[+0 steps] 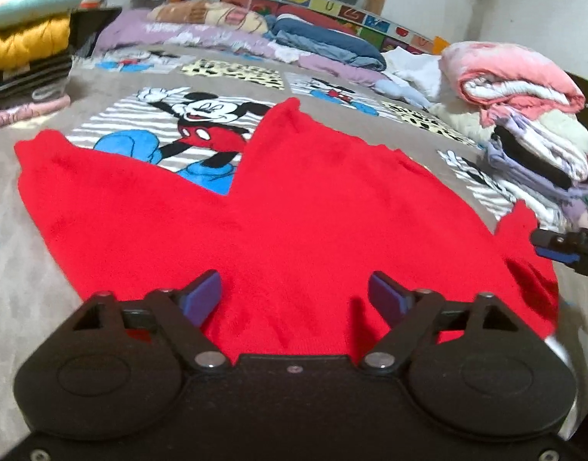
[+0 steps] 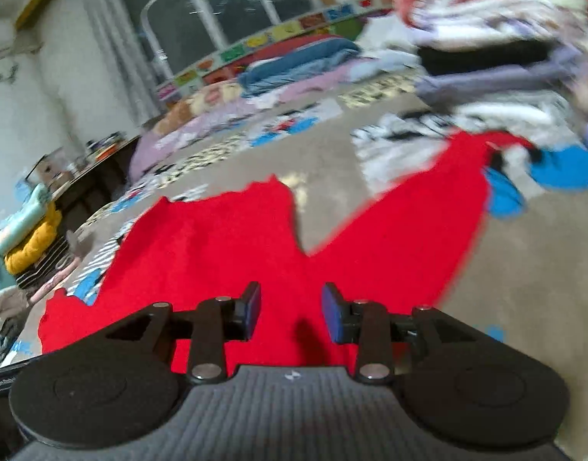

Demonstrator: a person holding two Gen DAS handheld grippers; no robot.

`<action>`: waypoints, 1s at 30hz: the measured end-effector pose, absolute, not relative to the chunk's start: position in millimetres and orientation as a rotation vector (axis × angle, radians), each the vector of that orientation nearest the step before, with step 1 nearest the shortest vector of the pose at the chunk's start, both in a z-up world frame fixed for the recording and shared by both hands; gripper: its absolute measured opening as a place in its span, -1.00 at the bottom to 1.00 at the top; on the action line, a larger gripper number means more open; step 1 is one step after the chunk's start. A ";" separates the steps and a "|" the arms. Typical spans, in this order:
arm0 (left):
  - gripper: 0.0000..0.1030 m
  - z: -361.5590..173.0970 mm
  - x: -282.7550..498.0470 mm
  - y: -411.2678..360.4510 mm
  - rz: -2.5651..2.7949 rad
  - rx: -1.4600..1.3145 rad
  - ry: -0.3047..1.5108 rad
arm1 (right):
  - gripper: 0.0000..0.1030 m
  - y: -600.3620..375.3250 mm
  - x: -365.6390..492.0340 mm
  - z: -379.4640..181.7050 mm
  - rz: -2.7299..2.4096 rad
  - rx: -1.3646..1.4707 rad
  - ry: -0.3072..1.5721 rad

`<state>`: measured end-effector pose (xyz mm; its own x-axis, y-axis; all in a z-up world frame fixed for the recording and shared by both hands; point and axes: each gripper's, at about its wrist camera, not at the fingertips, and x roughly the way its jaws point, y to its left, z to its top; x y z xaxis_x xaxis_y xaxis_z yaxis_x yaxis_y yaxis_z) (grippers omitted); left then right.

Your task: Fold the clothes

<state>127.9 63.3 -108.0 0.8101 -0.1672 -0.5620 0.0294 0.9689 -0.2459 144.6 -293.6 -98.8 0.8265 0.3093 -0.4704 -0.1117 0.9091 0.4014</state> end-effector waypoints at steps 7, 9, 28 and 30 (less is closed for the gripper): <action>0.31 -92.1 180.6 76.2 -0.131 -0.160 0.625 | -0.28 -281.5 222.0 -92.3 0.271 0.334 0.577; 0.30 -86.1 201.6 79.2 -0.145 -0.141 0.628 | -0.27 -275.8 245.0 -90.8 0.286 0.327 0.609; -0.33 -86.6 379.5 115.3 -0.233 -0.303 0.775 | 0.02 -253.1 402.2 -118.2 0.353 0.384 0.797; -0.38 -91.4 388.8 117.4 -0.242 -0.337 0.794 | 0.02 -253.1 406.7 -123.5 0.355 0.409 0.803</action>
<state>388.8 117.5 -91.4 0.6779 -0.3356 -0.6541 0.0856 0.9197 -0.3832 406.7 -253.1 -123.5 0.6433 0.4542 -0.6163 -0.1505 0.8643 0.4799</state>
